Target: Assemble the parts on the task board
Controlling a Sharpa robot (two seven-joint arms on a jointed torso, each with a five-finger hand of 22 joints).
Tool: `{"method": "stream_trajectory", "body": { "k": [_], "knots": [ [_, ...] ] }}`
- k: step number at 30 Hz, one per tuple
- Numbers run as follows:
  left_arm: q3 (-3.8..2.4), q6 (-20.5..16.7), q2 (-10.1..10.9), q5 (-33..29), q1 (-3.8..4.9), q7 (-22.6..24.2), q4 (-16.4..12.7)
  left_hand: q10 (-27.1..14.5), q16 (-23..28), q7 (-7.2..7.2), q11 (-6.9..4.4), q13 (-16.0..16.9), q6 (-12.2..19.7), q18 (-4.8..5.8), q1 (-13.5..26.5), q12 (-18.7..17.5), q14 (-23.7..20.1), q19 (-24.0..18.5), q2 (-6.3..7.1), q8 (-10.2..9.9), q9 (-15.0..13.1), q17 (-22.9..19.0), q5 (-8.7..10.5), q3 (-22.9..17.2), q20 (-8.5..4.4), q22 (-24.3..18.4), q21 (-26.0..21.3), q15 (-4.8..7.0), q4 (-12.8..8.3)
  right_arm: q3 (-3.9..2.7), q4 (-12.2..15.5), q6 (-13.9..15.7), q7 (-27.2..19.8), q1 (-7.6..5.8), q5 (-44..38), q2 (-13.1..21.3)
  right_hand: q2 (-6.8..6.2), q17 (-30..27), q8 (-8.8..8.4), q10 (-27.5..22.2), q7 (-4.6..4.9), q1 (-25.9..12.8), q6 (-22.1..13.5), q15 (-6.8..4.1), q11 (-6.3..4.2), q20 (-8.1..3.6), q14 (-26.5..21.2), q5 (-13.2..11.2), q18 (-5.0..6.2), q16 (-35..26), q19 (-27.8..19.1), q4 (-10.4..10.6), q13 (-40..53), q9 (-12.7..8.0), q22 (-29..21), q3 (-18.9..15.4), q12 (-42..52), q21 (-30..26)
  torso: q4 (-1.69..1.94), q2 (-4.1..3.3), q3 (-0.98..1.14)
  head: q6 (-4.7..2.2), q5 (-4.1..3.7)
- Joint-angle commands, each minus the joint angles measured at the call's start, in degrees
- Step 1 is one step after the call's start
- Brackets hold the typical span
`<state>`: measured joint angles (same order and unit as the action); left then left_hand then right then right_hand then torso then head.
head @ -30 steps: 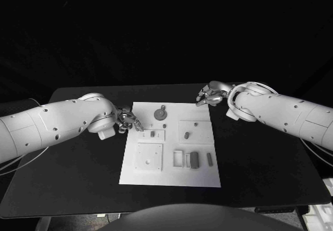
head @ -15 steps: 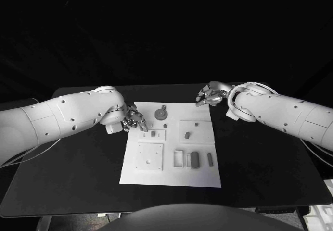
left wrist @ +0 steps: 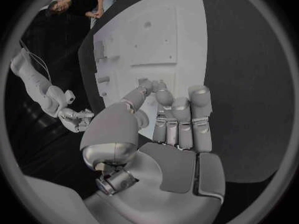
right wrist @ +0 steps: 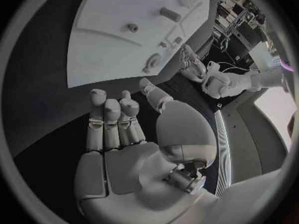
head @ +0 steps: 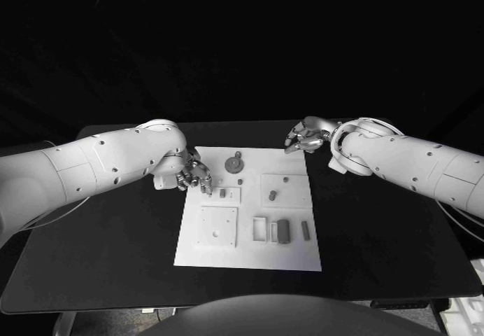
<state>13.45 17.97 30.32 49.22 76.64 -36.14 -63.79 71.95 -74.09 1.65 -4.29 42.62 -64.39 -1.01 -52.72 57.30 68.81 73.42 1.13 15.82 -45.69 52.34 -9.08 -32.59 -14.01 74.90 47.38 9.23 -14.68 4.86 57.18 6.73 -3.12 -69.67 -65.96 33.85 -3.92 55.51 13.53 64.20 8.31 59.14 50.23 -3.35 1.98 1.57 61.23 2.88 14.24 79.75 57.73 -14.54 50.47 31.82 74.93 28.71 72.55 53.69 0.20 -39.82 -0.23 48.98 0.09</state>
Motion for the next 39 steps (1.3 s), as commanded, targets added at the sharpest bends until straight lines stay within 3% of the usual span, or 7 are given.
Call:
{"method": "stream_trajectory", "body": {
  "k": [1, 18, 39],
  "knots": [
    [0.01, 3.89, -0.67, -0.15, 0.17, -0.93, 0.63, 0.81, -0.22, 0.03, -0.41, -0.03, -0.62, -2.57, -3.02, 0.37, 0.7, 0.49, -3.4, 0.99, -1.29, 0.05, -7.0, -2.44, -0.09, 1.19, 0.13, 0.41, -1.9, -0.01, -0.06, -0.81, -0.19, 0.02, -0.13, -0.06, -0.03, -0.06, -0.37, -0.34, 0.32, -0.67, 0.01, -0.45, 0.19, -0.16, 0.02, 0.14, 0.76, -0.09, 0.38, 0.27, -0.09, 0.09, 0.7, 0.08, 0.16, -0.19, 0.04, -0.01, 0.01, 0.14, 0.03],
    [0.08, 4.77, -4.09, -0.17, 0.08, -1.01, 3.89, 0.89, -0.3, 0.0, -0.44, -0.03, -0.6, -2.56, -2.73, 0.47, 0.77, 0.52, -3.47, 1.05, -1.44, 0.07, -7.48, -2.54, -0.06, 1.14, 0.21, 0.44, -1.83, -0.01, -0.06, -0.73, -0.22, 0.05, -0.13, -0.35, -0.02, -0.06, -0.39, -0.34, 0.33, -0.6, 0.0, -0.45, 0.19, -0.17, 0.01, 0.14, 0.76, -0.09, 0.38, 0.2, -0.1, 0.11, 0.7, 0.11, 0.16, -0.19, -0.16, -0.07, -0.01, 0.48, 0.25],
    [0.08, 7.33, -4.91, 1.68, -0.07, -1.42, 6.35, 0.93, -0.35, 0.0, -0.44, 0.03, -0.54, -2.59, -2.65, 0.61, 0.84, 0.58, -3.55, 1.08, -1.54, 0.06, -7.57, -2.63, -0.08, 1.12, 0.28, 0.49, -1.85, -0.01, -0.11, -0.75, -0.24, 0.05, -0.13, -0.34, -0.02, -0.06, -0.41, -0.35, 0.33, -0.62, -0.01, -0.44, 0.2, -0.17, 0.01, 0.14, 0.76, -0.08, 0.39, 0.19, -0.1, 0.13, 0.7, 0.1, 0.17, -0.19, 0.03, -0.01, -0.04, 0.58, 0.12]
  ]
}}
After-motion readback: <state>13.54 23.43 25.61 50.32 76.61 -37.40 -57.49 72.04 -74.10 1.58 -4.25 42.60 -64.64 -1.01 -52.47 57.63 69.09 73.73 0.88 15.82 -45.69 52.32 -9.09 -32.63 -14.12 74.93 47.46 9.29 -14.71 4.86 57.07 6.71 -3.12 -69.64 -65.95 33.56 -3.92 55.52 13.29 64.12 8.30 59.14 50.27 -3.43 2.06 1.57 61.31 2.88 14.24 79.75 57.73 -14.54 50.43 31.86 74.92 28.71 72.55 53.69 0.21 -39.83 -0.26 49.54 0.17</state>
